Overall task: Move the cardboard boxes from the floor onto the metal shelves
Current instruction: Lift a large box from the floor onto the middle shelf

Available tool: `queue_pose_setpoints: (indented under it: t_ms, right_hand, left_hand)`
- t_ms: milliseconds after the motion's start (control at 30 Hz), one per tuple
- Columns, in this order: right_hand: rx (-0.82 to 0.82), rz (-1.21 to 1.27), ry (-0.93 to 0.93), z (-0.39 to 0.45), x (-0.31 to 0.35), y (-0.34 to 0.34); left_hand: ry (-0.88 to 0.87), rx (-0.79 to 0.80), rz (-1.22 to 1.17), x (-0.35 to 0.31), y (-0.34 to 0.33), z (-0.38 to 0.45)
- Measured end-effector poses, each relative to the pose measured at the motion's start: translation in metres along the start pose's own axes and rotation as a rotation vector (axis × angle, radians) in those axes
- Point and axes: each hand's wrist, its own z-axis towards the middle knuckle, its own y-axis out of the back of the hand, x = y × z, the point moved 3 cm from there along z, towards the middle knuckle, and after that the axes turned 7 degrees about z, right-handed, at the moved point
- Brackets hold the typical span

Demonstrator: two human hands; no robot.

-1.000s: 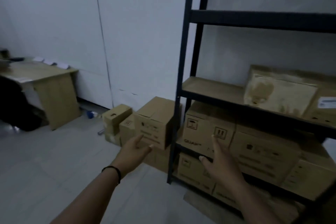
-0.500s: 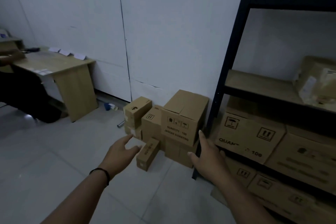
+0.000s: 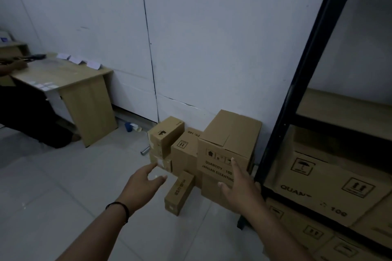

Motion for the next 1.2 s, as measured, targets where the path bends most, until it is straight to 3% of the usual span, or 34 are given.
queue_pose_setpoints:
  t_ms: [400,733,967,1200]
  right_hand:
    - [0.025,-0.040,-0.109,0.145,0.018,-0.013]
    - [-0.106,0.081,-0.381,0.211,-0.017,-0.040]
    - [-0.222,0.098,-0.436,0.216,-0.009,-0.005]
    - [-0.174,0.176,-0.442,0.277,-0.056,0.013]
  left_hand:
    - [0.009,0.060,-0.002,-0.013,0.010,0.154]
    - [-0.168,0.298,0.053,-0.030,0.011,0.280]
    - [-0.182,0.405,0.131,-0.047,-0.027,0.341]
    - [-0.211,0.414,0.129,-0.089,-0.089,0.387]
